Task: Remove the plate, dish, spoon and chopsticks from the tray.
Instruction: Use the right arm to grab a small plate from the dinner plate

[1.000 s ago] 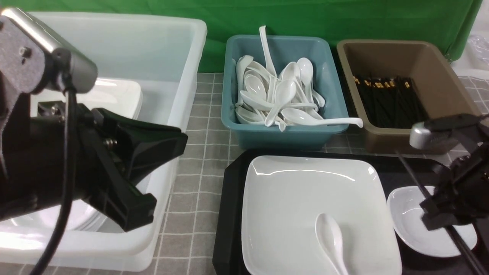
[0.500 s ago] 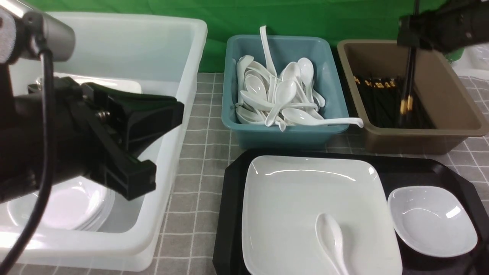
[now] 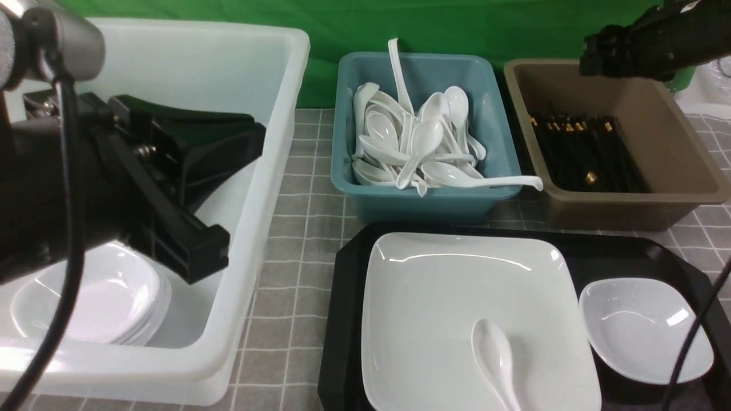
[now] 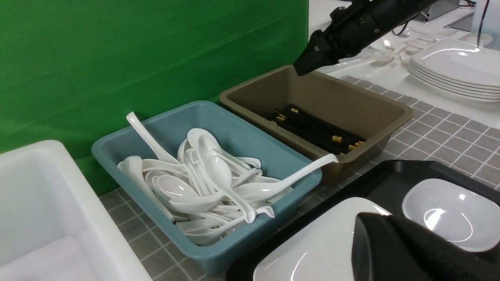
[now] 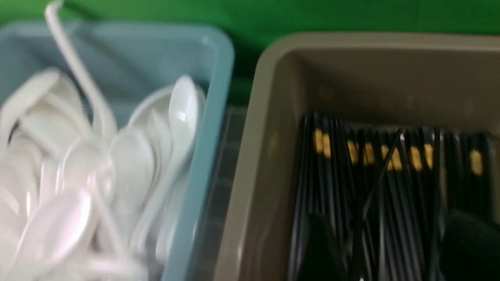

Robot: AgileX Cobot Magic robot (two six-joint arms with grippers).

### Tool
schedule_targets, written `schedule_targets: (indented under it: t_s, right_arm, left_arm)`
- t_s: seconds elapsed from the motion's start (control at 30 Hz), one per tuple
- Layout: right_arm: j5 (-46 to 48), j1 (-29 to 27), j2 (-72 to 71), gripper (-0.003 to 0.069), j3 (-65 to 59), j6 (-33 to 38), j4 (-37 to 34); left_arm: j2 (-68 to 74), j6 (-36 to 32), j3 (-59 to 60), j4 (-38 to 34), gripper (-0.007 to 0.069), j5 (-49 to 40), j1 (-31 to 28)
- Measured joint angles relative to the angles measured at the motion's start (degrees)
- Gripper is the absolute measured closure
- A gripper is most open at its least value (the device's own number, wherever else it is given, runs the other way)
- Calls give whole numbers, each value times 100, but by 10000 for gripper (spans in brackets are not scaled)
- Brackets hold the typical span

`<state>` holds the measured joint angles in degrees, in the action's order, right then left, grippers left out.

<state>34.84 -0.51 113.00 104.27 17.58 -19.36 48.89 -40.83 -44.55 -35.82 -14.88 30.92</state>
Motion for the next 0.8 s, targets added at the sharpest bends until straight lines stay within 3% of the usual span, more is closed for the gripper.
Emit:
schedule_targets:
  t_s: [0.13, 0.2, 0.37, 0.53, 0.67, 0.8]
  right_arm:
    - [986, 68, -422, 298, 6, -10, 473]
    - [2030, 268, -777, 337, -46, -18, 917]
    - [3166, 946, -1389, 352, -1231, 1, 1495]
    - [2798, 1485, -2015, 325, -3187, 326, 1825]
    - [1511, 1558, -2411, 205, -4866, 855, 1936]
    - [365, 1558, -2432, 157, -5794, 1068, 1972]
  left_arm:
    - [0, -119, 0, 29, 604, 0, 0]
    - [0, -153, 0, 157, 604, -45, 0]
    - [0, -185, 0, 319, 604, -112, 0]
    - [0, -185, 0, 341, 604, -227, 0]
    - [0, -185, 0, 339, 604, -256, 0]
    - [0, -185, 0, 344, 604, -256, 0]
